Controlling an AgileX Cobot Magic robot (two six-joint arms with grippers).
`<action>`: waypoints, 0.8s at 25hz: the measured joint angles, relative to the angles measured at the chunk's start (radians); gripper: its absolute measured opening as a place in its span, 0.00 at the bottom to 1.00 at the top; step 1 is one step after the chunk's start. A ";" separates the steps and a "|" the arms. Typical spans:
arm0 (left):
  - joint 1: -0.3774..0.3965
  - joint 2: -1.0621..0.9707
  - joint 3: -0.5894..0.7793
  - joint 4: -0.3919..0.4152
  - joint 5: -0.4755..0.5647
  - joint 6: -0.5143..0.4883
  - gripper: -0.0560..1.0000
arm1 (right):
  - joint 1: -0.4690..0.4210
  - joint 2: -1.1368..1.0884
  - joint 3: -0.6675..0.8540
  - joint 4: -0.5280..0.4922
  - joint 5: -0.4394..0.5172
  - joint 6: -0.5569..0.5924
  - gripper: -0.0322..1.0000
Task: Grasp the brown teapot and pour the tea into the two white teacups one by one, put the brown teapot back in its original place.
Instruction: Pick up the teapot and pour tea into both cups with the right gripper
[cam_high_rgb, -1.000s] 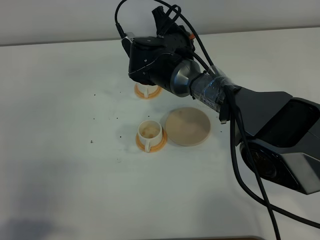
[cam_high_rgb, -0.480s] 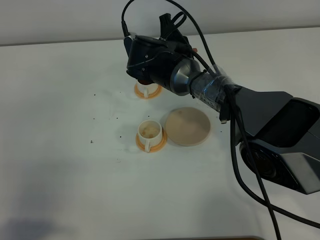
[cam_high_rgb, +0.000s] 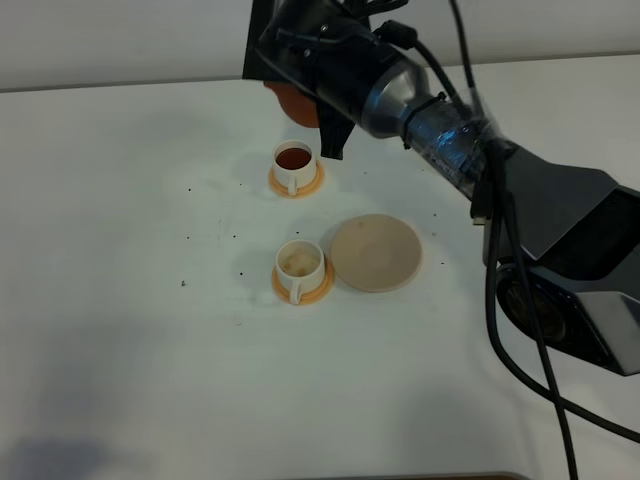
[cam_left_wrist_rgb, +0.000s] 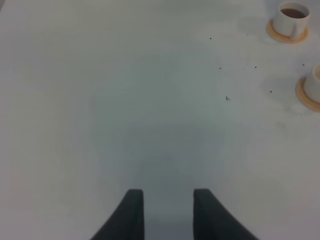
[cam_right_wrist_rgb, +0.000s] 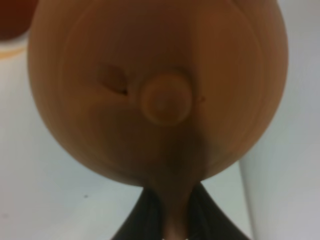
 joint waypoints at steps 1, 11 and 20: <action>0.000 0.000 0.000 0.000 0.000 0.000 0.29 | -0.007 -0.004 0.000 0.013 0.001 0.028 0.12; 0.000 0.000 0.000 0.000 0.000 0.000 0.29 | -0.069 -0.051 -0.001 0.252 0.013 0.233 0.12; 0.000 0.000 0.000 0.000 0.000 0.001 0.29 | -0.072 -0.052 -0.001 0.318 0.014 0.314 0.12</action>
